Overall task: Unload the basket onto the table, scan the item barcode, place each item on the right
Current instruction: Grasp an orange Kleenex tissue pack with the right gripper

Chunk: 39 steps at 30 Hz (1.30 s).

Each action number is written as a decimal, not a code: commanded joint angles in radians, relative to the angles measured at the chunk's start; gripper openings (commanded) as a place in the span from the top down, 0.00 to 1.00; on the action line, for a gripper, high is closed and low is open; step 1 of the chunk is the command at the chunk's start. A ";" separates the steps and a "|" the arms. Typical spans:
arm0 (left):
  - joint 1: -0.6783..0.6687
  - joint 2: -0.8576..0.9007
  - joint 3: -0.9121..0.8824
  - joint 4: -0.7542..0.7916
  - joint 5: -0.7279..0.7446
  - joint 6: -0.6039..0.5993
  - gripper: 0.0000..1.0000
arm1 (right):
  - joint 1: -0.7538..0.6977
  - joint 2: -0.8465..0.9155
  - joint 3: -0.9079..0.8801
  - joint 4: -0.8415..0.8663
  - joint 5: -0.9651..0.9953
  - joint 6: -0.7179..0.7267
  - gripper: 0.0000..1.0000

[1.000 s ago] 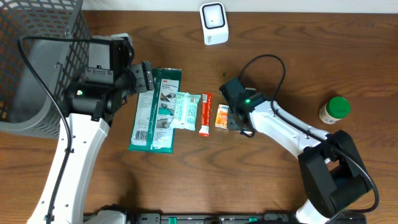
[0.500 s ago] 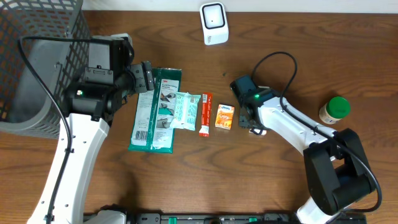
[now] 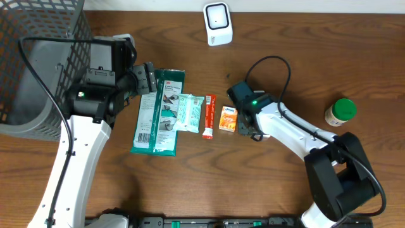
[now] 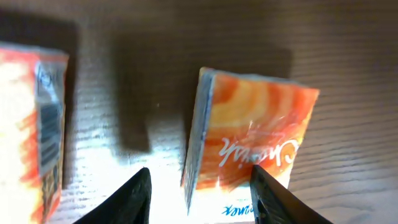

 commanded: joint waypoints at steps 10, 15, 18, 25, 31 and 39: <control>0.000 0.000 -0.002 -0.002 -0.005 -0.006 0.16 | 0.007 -0.021 -0.066 0.025 0.066 -0.008 0.67; 0.000 0.000 -0.002 -0.002 -0.005 -0.006 0.16 | 0.007 -0.021 -0.062 0.029 0.066 -0.036 0.61; 0.000 0.000 -0.002 -0.002 -0.005 -0.006 0.16 | 0.006 -0.023 -0.039 0.028 0.077 -0.051 0.58; 0.000 0.000 -0.002 -0.002 -0.005 -0.006 0.16 | 0.006 -0.023 0.006 0.029 0.084 -0.088 0.56; 0.000 0.000 -0.002 -0.002 -0.005 -0.006 0.16 | 0.006 -0.023 0.007 0.026 0.092 -0.092 0.55; 0.000 0.000 -0.002 -0.002 -0.005 -0.006 0.16 | 0.006 -0.020 -0.011 0.029 0.127 -0.090 0.62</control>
